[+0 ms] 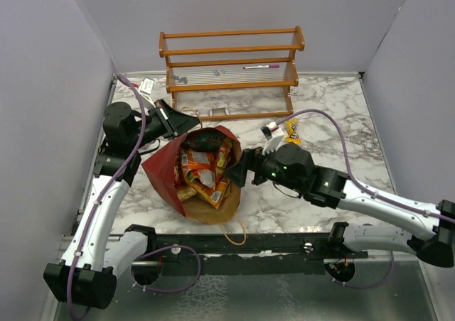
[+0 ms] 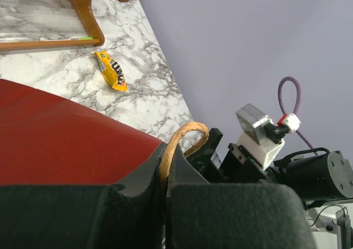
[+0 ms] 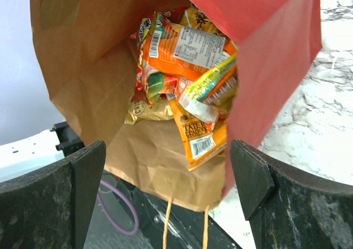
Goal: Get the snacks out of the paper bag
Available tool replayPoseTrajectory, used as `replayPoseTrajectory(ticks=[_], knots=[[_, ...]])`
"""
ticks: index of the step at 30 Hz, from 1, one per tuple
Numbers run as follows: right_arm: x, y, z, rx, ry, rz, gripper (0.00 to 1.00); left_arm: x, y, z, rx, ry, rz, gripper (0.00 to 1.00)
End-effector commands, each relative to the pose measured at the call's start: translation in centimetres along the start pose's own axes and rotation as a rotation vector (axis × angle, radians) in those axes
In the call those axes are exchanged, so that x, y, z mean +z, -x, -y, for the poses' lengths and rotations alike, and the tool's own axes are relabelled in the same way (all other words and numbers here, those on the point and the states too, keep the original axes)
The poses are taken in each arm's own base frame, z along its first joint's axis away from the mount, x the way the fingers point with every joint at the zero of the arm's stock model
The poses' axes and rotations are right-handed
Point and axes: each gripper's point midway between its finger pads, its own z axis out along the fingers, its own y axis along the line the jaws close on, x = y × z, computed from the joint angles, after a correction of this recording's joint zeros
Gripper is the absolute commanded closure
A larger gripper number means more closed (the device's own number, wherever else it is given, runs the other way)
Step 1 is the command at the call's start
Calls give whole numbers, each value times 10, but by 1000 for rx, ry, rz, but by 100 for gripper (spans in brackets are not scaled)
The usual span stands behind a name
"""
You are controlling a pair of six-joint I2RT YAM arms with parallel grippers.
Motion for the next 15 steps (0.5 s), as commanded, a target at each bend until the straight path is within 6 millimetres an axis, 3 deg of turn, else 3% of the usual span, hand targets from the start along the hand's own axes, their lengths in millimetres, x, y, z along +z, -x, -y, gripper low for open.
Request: replayPoseTrajectory(ticks=[1, 8, 15], knots=[[24, -17, -7, 1, -55, -93, 13, -1, 12, 16, 36, -51, 37, 100], [53, -29, 25, 1, -266, -99, 15, -1, 10, 18, 22, -65, 33, 100], [38, -24, 22, -36, -266, -120, 15, -1, 12, 21, 34, -74, 27, 100]])
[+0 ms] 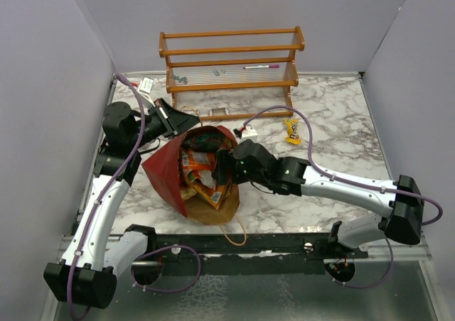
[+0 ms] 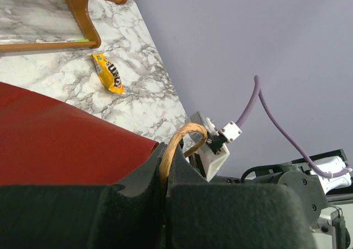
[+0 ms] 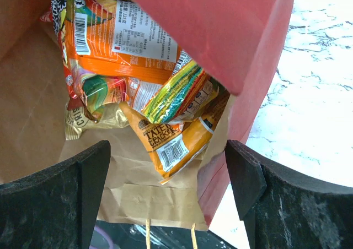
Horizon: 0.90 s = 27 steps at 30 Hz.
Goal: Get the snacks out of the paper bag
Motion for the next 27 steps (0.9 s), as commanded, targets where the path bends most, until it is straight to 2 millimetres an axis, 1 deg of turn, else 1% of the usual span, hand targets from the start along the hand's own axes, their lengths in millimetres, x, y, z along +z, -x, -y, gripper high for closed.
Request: replayPoseTrajectory(ticks=[1, 3, 4, 6, 7, 8, 10, 12, 14, 17, 20, 24, 25, 27], knots=[[-23, 9, -4, -19, 2, 20, 15, -1, 9, 18, 48, -65, 14, 100], [-35, 3, -8, -37, 13, 11, 16, -1, 8, 19, 50, -68, 10, 100], [-44, -4, -18, -54, 31, 0, 16, -1, 8, 19, 52, -71, 8, 100], [-58, -12, -30, -67, 37, -5, 16, -2, 7, 20, 54, -72, 5, 100], [-68, -22, -40, -88, 29, -22, 17, -3, 6, 20, 55, -72, 6, 100], [-72, -25, -46, -99, 29, -26, 17, -3, 6, 20, 56, -72, 7, 100], [-74, -30, -50, -118, 6, -37, 17, -3, 5, 20, 56, -73, 4, 100], [-70, -30, -51, -138, -21, -24, 17, -3, 5, 19, 55, -69, 2, 100], [-62, -24, -48, -141, -67, 18, 17, -4, 4, 18, 56, -65, 4, 100], [-49, -6, -38, -120, -160, 144, 17, -4, 3, 17, 52, -63, 5, 100], [-36, 12, -33, -38, -227, 291, 18, -5, 2, 16, 47, -61, 6, 100], [-22, 25, -35, 15, -266, 415, 24, -6, 3, 18, 47, -62, 8, 100], [-18, 26, -32, 25, -288, 436, 25, -6, 2, 19, 46, -63, 9, 100], [-10, 24, -23, 58, -351, 472, 32, -7, 2, 20, 47, -65, 12, 100]])
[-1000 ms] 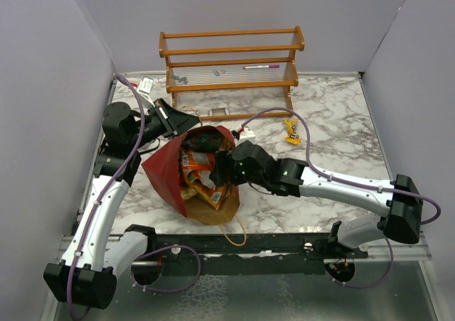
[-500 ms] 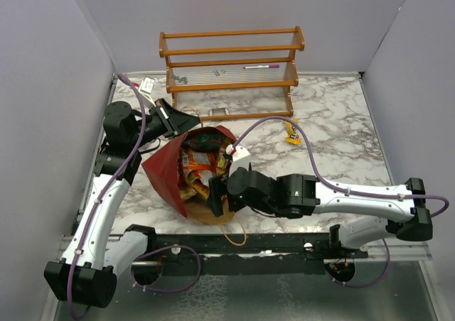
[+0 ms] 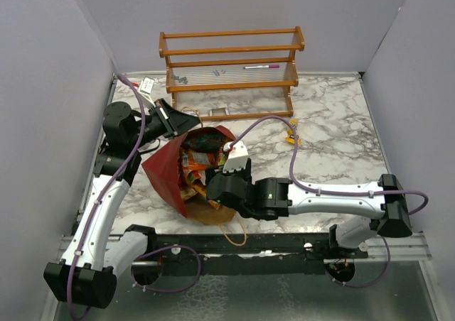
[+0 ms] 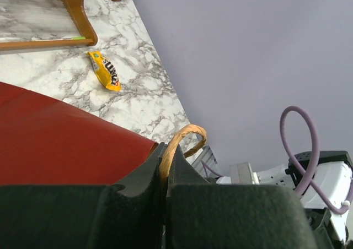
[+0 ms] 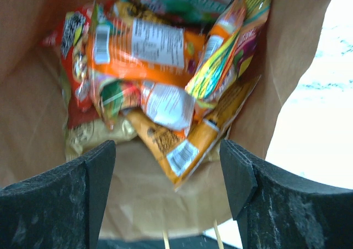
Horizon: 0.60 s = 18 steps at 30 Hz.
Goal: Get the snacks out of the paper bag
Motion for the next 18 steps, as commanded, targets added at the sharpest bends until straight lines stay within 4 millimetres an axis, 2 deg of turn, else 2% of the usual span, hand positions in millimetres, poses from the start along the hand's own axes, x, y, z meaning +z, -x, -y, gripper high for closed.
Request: replayPoseTrajectory(ticks=[1, 4, 9, 15, 18], knots=[[22, 18, 16, 148, -175, 191, 33, -7, 4, 18, 44, -54, 24, 100], [42, 4, 30, 194, -281, 162, 34, -9, 3, 20, 46, -58, 25, 100], [69, -8, 55, 197, -427, 143, 37, -10, 4, 23, 47, -64, 26, 100], [88, -12, 73, 214, -512, 175, 44, -11, 4, 25, 48, -67, 26, 100], [98, -12, 73, 209, -509, 159, 51, -11, 4, 25, 50, -65, 24, 100]])
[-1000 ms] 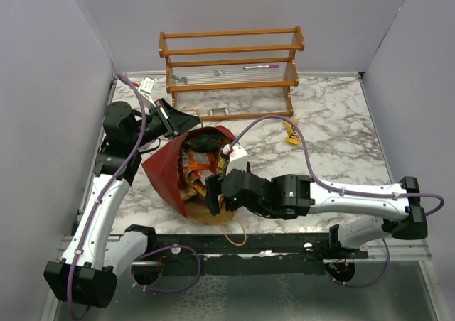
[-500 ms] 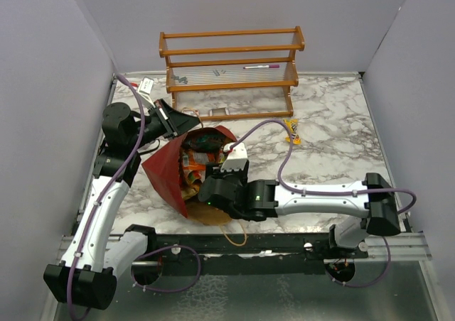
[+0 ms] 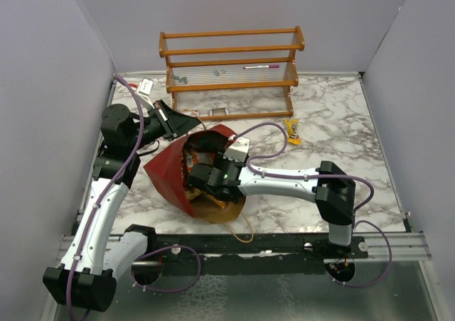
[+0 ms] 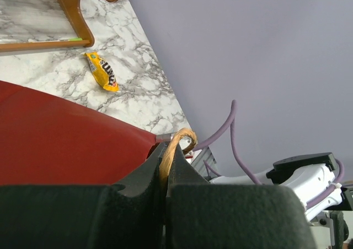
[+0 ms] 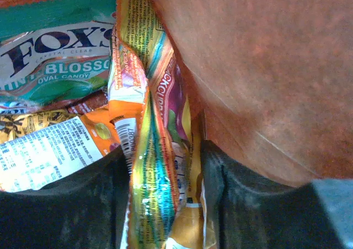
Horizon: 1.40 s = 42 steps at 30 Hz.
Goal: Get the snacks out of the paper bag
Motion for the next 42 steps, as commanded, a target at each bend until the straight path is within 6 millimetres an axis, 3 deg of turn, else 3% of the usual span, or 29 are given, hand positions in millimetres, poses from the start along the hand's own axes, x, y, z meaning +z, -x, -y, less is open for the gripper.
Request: replayPoseTrajectory(ticks=[1, 4, 10, 17, 22, 29, 34, 38, 42], knots=[[12, 11, 0, 34, -29, 46, 55, -7, 4, 20, 41, -54, 15, 100], [10, 12, -9, 2, 23, 27, 68, -7, 4, 20, 41, -50, 16, 100], [-1, 17, -34, -3, 206, 2, 76, -7, 3, 17, 37, -44, 14, 100], [-23, 19, -24, -3, 251, -118, 90, -8, 1, 14, 37, -32, 11, 100], [-48, 20, -26, -30, 380, -223, 99, -6, 1, 10, 34, -23, 13, 100], [-77, 29, -17, -70, 515, -290, 99, -4, 5, 9, 34, -20, 24, 100], [-95, 35, 0, -124, 578, -333, 99, -3, 9, 13, 41, -21, 26, 100], [-133, 47, -2, -220, 826, -352, 99, -2, 10, 11, 44, -15, 26, 100], [-176, 78, 5, -293, 1072, -278, 99, -1, 9, 8, 42, -7, 24, 100]])
